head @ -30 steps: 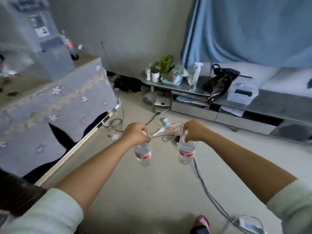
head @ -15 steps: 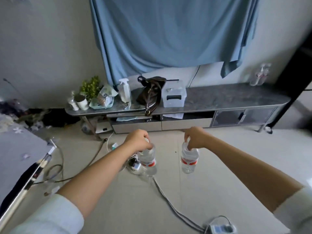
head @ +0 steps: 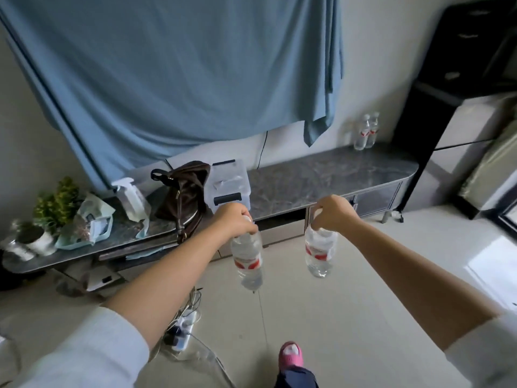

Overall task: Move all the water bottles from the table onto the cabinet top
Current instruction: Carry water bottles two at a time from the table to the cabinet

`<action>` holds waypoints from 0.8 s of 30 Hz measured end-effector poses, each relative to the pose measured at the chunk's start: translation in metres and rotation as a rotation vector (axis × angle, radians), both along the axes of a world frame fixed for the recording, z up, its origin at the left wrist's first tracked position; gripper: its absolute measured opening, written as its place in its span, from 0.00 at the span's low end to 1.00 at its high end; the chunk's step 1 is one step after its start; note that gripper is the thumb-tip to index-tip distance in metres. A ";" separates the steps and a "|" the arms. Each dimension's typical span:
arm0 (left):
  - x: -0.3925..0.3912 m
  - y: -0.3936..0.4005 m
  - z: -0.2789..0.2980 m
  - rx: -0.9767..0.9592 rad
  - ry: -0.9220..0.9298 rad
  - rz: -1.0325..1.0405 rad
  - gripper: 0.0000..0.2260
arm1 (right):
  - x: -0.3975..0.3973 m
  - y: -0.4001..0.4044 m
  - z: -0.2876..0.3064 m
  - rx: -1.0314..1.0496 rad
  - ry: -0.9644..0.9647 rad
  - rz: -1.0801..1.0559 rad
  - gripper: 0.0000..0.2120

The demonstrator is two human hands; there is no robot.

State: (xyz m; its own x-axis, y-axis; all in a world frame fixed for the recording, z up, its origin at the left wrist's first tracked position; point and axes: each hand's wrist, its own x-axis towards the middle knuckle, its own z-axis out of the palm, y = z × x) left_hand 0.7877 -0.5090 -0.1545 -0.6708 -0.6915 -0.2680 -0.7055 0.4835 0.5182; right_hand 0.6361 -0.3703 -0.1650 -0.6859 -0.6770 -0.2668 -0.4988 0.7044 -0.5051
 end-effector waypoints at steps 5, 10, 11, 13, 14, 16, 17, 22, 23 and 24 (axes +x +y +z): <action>-0.102 -0.049 -0.002 0.007 -0.023 -0.119 0.06 | -0.096 -0.030 0.007 0.049 0.060 -0.035 0.15; -0.214 -0.087 0.015 -0.020 -0.040 -0.250 0.04 | -0.188 -0.045 0.013 0.031 0.119 -0.123 0.14; -0.234 -0.092 0.017 -0.034 -0.037 -0.260 0.04 | -0.204 -0.046 0.013 0.038 0.130 -0.138 0.14; -0.270 -0.099 0.019 -0.063 -0.034 -0.269 0.07 | -0.233 -0.046 0.015 0.052 0.136 -0.167 0.14; -0.287 -0.102 0.019 -0.063 -0.025 -0.263 0.09 | -0.248 -0.045 0.015 0.056 0.136 -0.181 0.14; -0.324 -0.109 0.019 -0.031 0.006 -0.251 0.10 | -0.283 -0.044 0.013 0.072 0.131 -0.210 0.14; -0.344 -0.112 0.019 -0.012 0.026 -0.250 0.09 | -0.304 -0.043 0.011 0.082 0.128 -0.221 0.13; -0.435 -0.110 0.015 0.009 0.031 -0.293 0.03 | -0.402 -0.035 0.006 0.146 0.037 -0.261 0.11; -0.455 -0.108 0.013 0.004 0.020 -0.299 0.03 | -0.422 -0.033 0.003 0.154 0.025 -0.263 0.11; -0.473 -0.106 0.011 0.005 0.007 -0.304 0.04 | -0.438 -0.030 0.001 0.166 0.019 -0.256 0.11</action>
State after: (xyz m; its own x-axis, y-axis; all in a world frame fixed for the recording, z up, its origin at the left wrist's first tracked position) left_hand 0.3151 -0.6151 -0.1432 -0.8487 -0.4573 -0.2657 -0.5251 0.6694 0.5255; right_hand 0.1976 -0.4006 -0.1644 -0.8344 -0.4299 -0.3449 -0.3027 0.8804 -0.3651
